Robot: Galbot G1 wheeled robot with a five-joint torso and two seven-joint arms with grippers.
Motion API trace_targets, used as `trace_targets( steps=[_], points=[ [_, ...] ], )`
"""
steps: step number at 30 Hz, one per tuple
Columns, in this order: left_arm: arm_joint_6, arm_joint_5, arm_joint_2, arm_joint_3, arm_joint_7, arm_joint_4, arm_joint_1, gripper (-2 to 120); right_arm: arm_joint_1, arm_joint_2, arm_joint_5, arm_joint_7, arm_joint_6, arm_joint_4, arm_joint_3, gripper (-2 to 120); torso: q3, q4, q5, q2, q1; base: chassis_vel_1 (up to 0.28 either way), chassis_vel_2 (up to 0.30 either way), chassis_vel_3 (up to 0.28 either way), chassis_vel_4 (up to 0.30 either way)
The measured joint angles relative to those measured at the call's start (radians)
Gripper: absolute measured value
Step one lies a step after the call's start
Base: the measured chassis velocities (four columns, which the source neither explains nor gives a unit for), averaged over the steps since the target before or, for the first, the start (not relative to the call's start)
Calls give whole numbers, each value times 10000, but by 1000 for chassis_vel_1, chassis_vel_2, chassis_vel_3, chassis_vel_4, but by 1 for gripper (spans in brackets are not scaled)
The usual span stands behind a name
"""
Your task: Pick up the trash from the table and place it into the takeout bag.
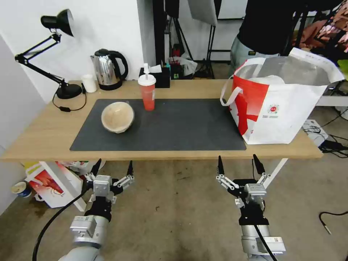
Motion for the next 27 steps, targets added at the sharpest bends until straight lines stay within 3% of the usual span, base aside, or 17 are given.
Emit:
trace_targets(
  steps=[27],
  points=[
    [0, 0, -1, 0, 0, 0, 0, 100, -214, 11, 170, 161, -191, -365, 24, 100, 0, 0, 0, 0, 0, 0, 0, 0, 0]
  ],
)
